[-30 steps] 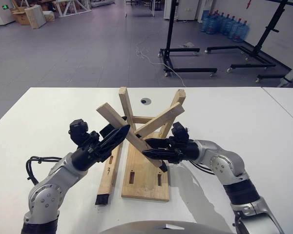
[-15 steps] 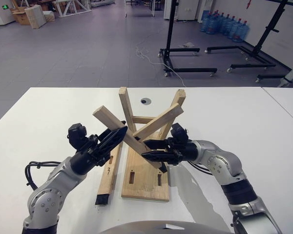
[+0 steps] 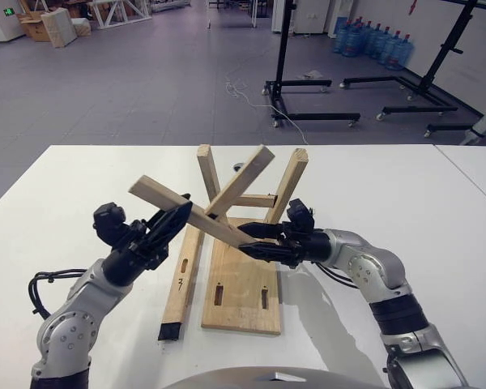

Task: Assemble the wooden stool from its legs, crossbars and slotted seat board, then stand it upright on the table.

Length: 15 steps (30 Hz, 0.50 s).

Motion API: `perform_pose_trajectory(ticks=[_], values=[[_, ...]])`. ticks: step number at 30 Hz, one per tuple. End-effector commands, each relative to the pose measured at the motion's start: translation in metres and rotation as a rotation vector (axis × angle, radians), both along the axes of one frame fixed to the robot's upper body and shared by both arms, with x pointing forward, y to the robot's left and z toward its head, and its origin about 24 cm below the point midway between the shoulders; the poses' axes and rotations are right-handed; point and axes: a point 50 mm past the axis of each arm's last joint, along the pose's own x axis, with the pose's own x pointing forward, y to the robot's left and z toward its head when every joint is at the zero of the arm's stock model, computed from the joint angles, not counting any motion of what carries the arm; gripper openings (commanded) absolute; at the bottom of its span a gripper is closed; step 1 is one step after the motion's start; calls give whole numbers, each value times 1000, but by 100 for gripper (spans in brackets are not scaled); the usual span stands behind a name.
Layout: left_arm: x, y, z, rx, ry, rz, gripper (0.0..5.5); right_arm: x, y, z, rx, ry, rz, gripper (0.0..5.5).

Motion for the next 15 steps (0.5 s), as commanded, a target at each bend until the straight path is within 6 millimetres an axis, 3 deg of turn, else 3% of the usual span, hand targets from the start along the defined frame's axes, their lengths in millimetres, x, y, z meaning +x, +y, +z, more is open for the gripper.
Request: perform_pose_trajectory(ticks=[1, 8, 15], values=[[1, 12, 9, -14, -46, 40, 211, -3, -23, 8, -18, 4, -97, 361], [-9, 35, 17, 256, -83, -9, 209, 2, -80, 45, -45, -95, -319, 361], [-2, 24, 11, 441, -86, -222, 208, 17, -94, 55, -33, -90, -379, 361]])
